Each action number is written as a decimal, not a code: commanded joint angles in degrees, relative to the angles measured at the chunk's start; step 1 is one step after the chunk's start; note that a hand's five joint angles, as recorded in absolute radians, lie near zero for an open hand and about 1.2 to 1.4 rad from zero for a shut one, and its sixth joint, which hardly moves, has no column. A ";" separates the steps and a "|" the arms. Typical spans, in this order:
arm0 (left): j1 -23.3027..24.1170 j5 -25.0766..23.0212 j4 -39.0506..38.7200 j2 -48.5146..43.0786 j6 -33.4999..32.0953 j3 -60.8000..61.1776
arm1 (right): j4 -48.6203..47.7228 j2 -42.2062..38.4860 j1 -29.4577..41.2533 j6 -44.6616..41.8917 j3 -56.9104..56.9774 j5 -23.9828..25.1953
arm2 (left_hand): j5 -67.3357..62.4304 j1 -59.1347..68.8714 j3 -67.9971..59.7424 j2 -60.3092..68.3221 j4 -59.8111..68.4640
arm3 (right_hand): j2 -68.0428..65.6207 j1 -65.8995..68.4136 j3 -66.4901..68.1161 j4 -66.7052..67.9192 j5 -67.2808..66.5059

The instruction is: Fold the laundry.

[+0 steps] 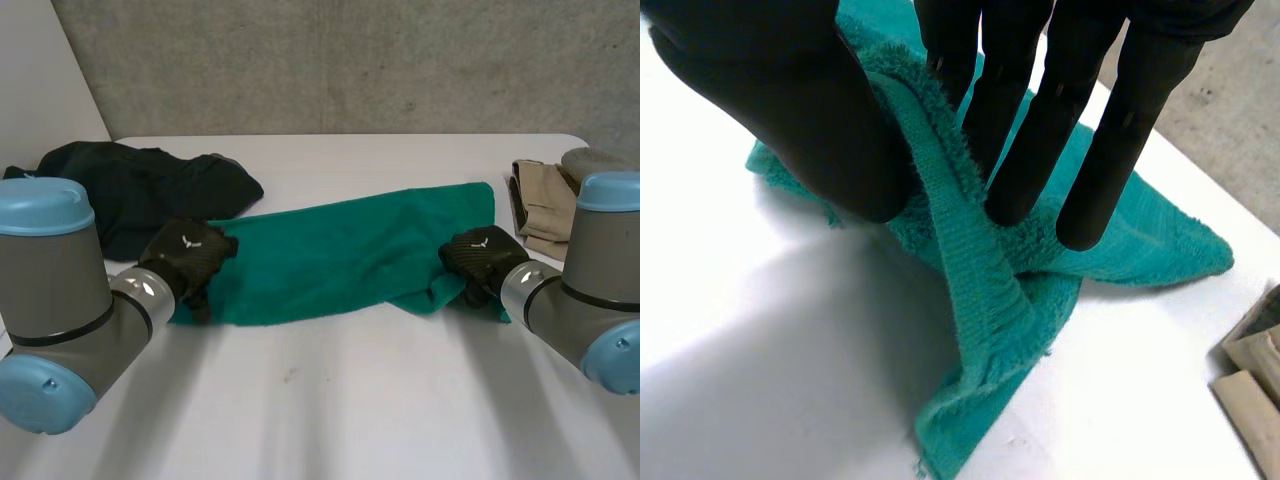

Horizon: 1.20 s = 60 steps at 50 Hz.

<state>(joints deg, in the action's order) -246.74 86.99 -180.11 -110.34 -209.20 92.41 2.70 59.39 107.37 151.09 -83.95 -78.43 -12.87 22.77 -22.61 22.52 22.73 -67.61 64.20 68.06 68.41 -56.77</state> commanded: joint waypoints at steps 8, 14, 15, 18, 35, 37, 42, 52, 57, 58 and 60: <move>-5.50 -6.57 -3.75 -10.50 -1.57 -4.34 | 0.99 -0.15 -0.15 0.00 -0.86 0.21 | -10.89 10.99 -11.15 11.24 11.03 | -12.39 15.80 11.94 11.59 -13.23; -4.80 -6.05 -4.99 -15.43 -4.29 -7.06 | 0.82 -0.06 -0.15 0.00 -2.18 0.29 | -14.75 14.85 -15.01 15.10 14.88 | -12.39 15.80 11.94 11.59 -13.23; -4.54 -5.35 -4.90 -16.21 -5.60 -7.50 | 0.73 0.11 -0.15 0.00 -2.62 0.29 | -24.42 24.52 -24.68 24.77 24.55 | -12.39 15.80 11.94 11.59 -13.23; -4.36 -4.20 -5.07 -15.96 -7.54 -7.68 | 0.20 0.29 -0.23 0.00 -3.15 0.12 | -57.03 57.13 -57.29 57.38 57.16 | -12.39 15.80 11.94 11.59 -13.23; -1.55 -4.29 -3.14 14.27 8.62 -5.04 | 5.21 7.84 -1.29 -2.90 -0.69 -0.94 | -57.13 57.23 -57.39 57.48 57.27 | -12.39 15.80 11.94 11.59 -13.23; -2.07 -4.64 -3.05 12.00 9.42 -6.97 | 5.38 7.93 -1.11 -2.29 0.01 -1.11 | -57.13 57.23 -57.39 57.48 57.27 | -12.39 15.80 11.94 11.59 -13.23; -3.65 -3.24 -2.09 -0.03 6.70 -13.91 | 3.98 5.92 -0.32 -0.53 1.94 -3.48 | -57.13 57.23 -57.39 57.48 57.27 | -12.39 15.80 11.94 11.59 -13.23; -3.13 4.32 2.93 -24.65 0.46 -33.24 | 4.68 -4.28 5.56 -1.58 8.71 -14.20 | -57.13 57.23 -57.39 57.48 57.27 | -12.39 15.80 11.94 11.59 -13.23; -3.04 9.68 3.36 -28.09 -2.18 -38.27 | 5.30 -6.22 6.71 -2.81 9.33 -15.70 | -19.38 19.49 -19.65 19.73 19.52 | -12.39 15.80 11.94 11.59 -13.23; -3.04 10.47 3.54 -27.91 -2.36 -38.27 | 5.30 -6.30 6.88 -2.81 9.24 -15.70 | -11.48 11.58 -11.74 11.83 11.61 | -12.39 15.80 11.94 11.59 -13.23; -2.87 12.32 3.80 -25.99 -2.18 -36.61 | 5.03 -6.22 6.88 -2.99 8.81 -15.70 | 3.88 -3.77 3.61 -3.53 -3.74 | -12.39 15.80 11.94 11.59 -13.23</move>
<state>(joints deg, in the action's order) -249.91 94.26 -176.84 -137.27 -210.24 56.25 7.69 54.21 113.47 149.00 -74.98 -93.35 -25.98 32.67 -36.19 35.94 35.87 -67.61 64.20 68.06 68.42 -56.74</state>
